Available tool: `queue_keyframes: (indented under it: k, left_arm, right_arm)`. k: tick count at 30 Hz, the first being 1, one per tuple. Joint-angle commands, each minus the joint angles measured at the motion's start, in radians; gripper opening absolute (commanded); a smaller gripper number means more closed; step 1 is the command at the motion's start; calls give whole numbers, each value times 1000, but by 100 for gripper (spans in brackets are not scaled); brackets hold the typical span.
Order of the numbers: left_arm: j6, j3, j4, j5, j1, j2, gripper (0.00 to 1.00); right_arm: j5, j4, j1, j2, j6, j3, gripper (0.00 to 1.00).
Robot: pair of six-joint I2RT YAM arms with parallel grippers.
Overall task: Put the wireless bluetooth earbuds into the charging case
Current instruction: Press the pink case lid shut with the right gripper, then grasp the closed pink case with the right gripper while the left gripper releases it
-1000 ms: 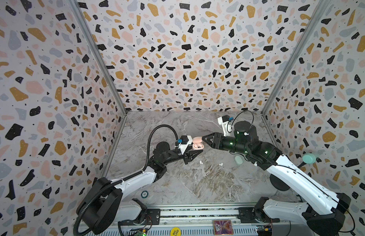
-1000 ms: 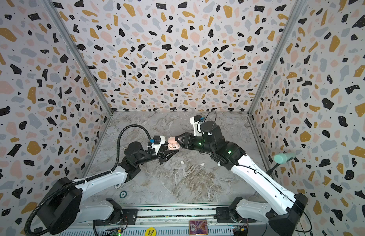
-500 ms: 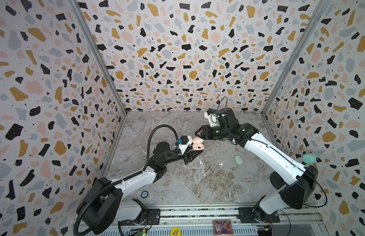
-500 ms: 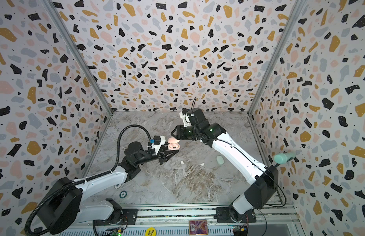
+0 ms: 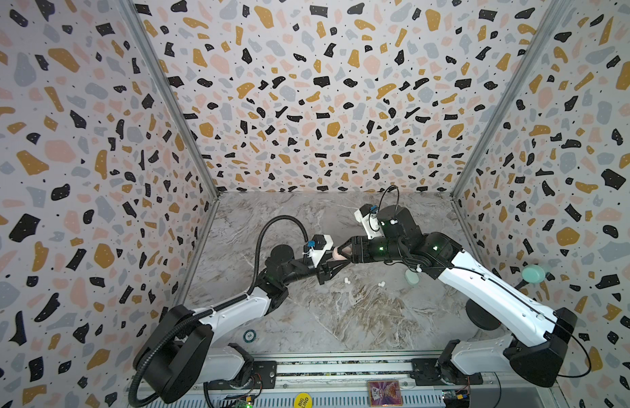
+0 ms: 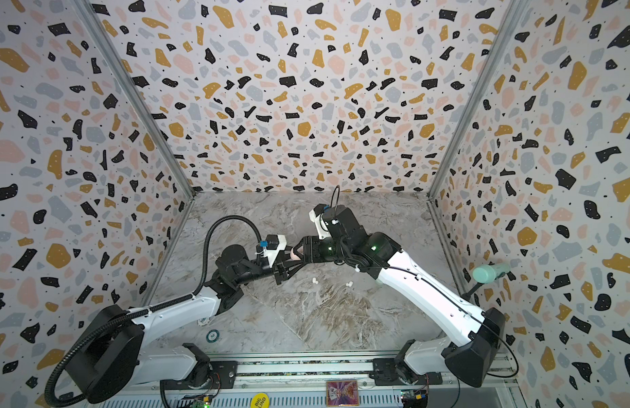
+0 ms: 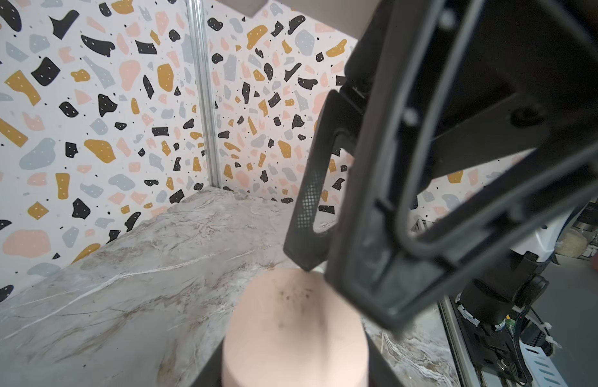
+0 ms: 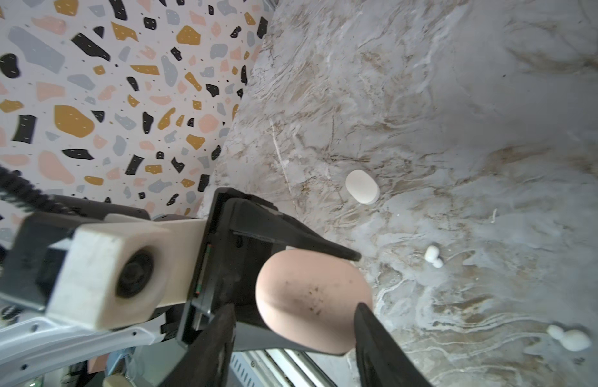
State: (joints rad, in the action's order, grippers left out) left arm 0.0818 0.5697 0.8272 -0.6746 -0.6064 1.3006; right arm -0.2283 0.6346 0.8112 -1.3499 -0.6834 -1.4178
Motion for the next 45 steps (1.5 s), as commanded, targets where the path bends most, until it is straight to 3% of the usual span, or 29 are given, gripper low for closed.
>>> queue_keyframes:
  k: [1,6,15,19,26,28,30,32,34,41,45]
  left_arm:
    - [-9,37,39,-13,-4,-5,45]
    - [-11,40,31,-11,-4,-4,45]
    - [-13,40,27,-14,-4,-4,45]
    - [-12,42,26,-15,-4,-5,45]
    - [-15,43,18,-14,-4,-4,46]
    - [-17,44,12,-10,-4,-3,50]
    - [-18,47,-7,3,-4,-4,62]
    - [-41,52,-83,47,-4,-10,84]
    - [-53,51,-164,97,-4,-33,100]
    - [-44,7,-355,426,-1,-144,100]
    - [-9,-4,-382,550,12,-177,100]
  right_arm:
    - [83,114,8,-35,13,-78,73]
    - [71,147,17,-89,40,-114,84]
    - [60,160,42,-150,68,-163,86]
    - [58,161,42,-158,67,-165,79]
    - [60,149,42,-152,59,-164,58]
    - [69,150,42,-148,60,-161,55]
    - [91,156,37,-139,65,-156,55]
    - [115,166,17,-126,76,-143,55]
    - [132,158,-18,-101,86,-105,55]
    - [136,26,-215,-49,157,120,55]
    - [147,-76,-308,-82,195,217,55]
